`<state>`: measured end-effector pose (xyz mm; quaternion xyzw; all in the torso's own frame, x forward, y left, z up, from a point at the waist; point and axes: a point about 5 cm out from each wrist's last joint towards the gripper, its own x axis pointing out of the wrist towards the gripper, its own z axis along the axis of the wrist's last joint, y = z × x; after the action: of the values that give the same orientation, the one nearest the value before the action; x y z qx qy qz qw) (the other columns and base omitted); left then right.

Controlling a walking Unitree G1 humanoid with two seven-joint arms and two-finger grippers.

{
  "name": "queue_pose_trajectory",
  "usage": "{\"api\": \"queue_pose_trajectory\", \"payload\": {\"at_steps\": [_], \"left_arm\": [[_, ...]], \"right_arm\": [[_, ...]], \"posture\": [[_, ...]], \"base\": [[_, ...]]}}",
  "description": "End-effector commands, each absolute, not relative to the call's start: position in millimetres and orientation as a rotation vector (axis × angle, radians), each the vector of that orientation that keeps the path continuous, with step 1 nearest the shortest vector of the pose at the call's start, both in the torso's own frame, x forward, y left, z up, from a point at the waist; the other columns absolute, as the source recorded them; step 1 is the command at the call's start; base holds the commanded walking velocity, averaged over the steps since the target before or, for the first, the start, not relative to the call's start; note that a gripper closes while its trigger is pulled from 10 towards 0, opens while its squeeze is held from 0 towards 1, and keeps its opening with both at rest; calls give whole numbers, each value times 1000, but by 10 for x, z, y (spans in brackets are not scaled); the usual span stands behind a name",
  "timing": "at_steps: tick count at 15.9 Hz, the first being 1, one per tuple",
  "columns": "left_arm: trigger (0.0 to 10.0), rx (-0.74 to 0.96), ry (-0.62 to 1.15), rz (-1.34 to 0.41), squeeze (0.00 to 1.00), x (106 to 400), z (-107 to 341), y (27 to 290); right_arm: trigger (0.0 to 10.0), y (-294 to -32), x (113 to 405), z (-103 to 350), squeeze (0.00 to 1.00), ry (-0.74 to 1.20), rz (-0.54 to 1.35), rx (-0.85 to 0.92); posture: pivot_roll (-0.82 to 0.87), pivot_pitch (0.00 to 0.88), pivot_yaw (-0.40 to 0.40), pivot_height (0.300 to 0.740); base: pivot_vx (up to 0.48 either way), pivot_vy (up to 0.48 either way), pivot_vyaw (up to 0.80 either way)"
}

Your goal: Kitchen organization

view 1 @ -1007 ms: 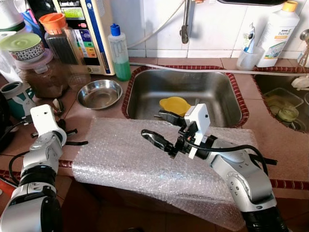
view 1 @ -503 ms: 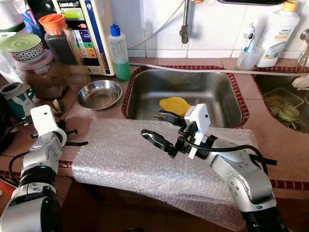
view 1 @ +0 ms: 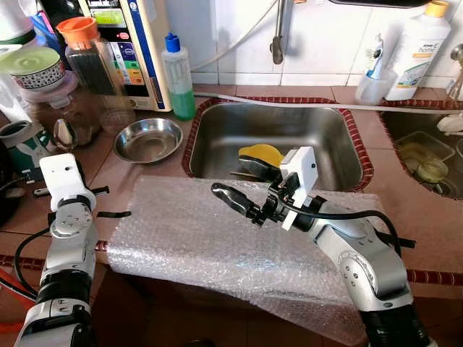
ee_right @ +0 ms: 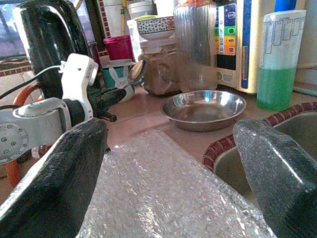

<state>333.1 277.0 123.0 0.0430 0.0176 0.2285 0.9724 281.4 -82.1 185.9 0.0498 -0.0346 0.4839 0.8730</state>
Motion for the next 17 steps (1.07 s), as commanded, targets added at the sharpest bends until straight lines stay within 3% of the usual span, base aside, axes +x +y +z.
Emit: {"api": "queue_pose_trajectory", "payload": {"at_steps": [1, 4, 6, 8, 9, 12, 17], "left_arm": [[0, 101, 6, 468, 0, 3338, 1292, 2784], [0, 193, -162, 403, 0, 3365, 1518, 2632], [0, 246, -402, 181, 0, 3404, 1885, 2192], [0, 218, -507, -49, 0, 3388, 2043, 1767], [0, 179, -519, -179, 0, 3362, 2037, 1540], [0, 133, -512, -311, 0, 3307, 1979, 1302], [0, 60, -512, -566, 0, 3220, 1978, 805]], "right_arm": [[10000, -822, 2833, 1875, 0, -82, 1006, 113], [10000, -854, 2881, 1904, 0, -110, 951, 111], [10000, -996, 3105, 2086, 0, -203, 751, 140], [10000, -1109, 3238, 2244, 0, -254, 653, 241], [10000, -1153, 3291, 2306, 0, -269, 623, 319], [10000, -1144, 3367, 2369, 0, -292, 594, 364], [10000, -898, 3497, 2520, 0, -320, 634, 515]], "posture": [[29, 62, 82, 740], [29, 61, 83, 740], [29, 61, 83, 740], [39, 62, 77, 740], [40, 64, 79, 740], [35, 69, 86, 740], [26, 83, 92, 740]], "base": [[0, 0, 0], [0, 0, 0], [0, 0, 0], [0, 0, 0], [0, 0, 0], [0, 0, 0], [0, 0, 0]]}}
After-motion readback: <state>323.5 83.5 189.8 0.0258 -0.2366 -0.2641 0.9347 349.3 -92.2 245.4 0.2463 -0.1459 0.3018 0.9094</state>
